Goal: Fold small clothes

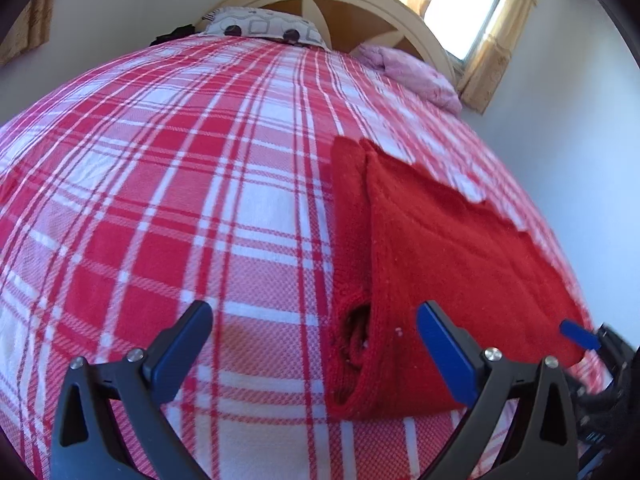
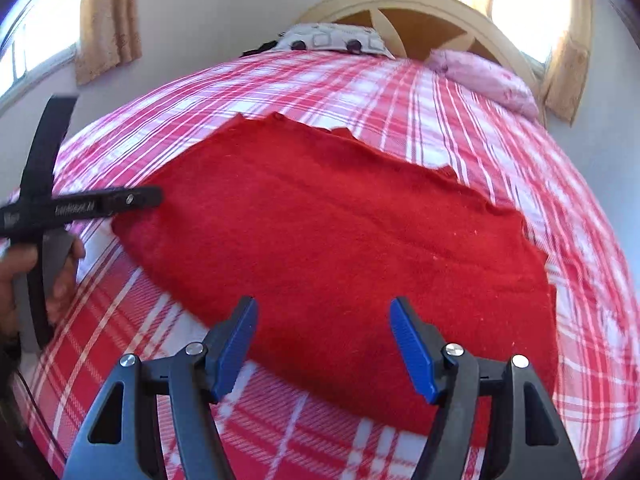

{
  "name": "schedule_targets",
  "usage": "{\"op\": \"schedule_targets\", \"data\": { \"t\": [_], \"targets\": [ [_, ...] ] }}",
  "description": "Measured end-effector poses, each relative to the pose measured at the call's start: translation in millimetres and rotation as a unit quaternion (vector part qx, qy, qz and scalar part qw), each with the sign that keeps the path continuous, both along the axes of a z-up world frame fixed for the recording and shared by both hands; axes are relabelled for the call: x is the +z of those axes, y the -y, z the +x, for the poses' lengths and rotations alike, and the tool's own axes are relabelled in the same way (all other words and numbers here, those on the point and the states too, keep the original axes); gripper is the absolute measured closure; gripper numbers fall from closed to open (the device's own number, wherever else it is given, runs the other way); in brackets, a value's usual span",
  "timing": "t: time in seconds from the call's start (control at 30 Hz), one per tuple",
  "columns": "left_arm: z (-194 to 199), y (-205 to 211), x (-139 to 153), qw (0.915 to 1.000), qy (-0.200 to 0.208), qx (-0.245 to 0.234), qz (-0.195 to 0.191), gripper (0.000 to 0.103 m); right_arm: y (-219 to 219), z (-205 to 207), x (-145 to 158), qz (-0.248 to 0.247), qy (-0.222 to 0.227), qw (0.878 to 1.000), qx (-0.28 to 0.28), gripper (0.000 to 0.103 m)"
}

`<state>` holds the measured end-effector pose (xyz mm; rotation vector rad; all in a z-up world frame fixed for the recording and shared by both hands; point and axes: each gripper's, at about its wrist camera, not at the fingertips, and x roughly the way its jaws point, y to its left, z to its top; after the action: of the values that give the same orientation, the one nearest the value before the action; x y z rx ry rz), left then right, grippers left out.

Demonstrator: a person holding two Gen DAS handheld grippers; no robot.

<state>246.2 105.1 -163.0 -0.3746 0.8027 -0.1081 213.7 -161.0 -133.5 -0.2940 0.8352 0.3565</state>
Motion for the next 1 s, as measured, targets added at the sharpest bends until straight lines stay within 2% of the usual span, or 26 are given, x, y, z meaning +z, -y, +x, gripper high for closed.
{"op": "schedule_targets", "data": {
  "t": [0.07,0.17,0.23,0.3,0.4,0.47,0.67,0.77,0.87,1.0],
  "targets": [
    [-7,-15,5,0.9997,0.015,0.016,-0.01,0.0,-20,-11,3,-0.017,0.016,0.999,0.023,0.034],
    [-12,-39,12,0.9984,0.032,0.043,0.016,0.0,-54,-22,5,-0.038,0.037,0.997,0.058,0.034],
    [-10,-48,9,0.9978,0.027,0.052,0.03,0.0,-78,-28,4,-0.054,0.055,0.994,0.083,0.034],
    [-9,-57,1,0.9983,0.015,0.055,0.015,0.0,-103,-34,1,-0.072,0.071,0.989,0.107,0.034],
    [-9,-65,-12,0.9981,0.006,0.053,-0.031,0.0,-141,-45,-8,-0.098,0.091,0.981,0.14,0.034],
    [-8,-65,-12,0.9983,0.008,0.046,-0.036,0.0,-160,-49,-16,-0.119,0.099,0.976,0.152,0.034],
    [-9,-72,-13,0.9964,0.018,0.041,-0.072,0.0,-194,-49,-41,-0.173,0.126,0.965,0.154,0.034],
    [-10,-80,-15,0.9935,0.024,0.046,-0.101,0.0,-200,-46,-44,-0.174,0.142,0.965,0.139,0.034],
    [-9,-80,-14,0.9933,0.025,0.046,-0.103,0.0,-206,-43,-45,-0.189,0.156,0.961,0.13,0.034],
    [-8,-77,-13,0.9942,0.024,0.043,-0.096,0.0,-205,-34,-47,-0.19,0.156,0.961,0.123,0.037]
  ]
}}
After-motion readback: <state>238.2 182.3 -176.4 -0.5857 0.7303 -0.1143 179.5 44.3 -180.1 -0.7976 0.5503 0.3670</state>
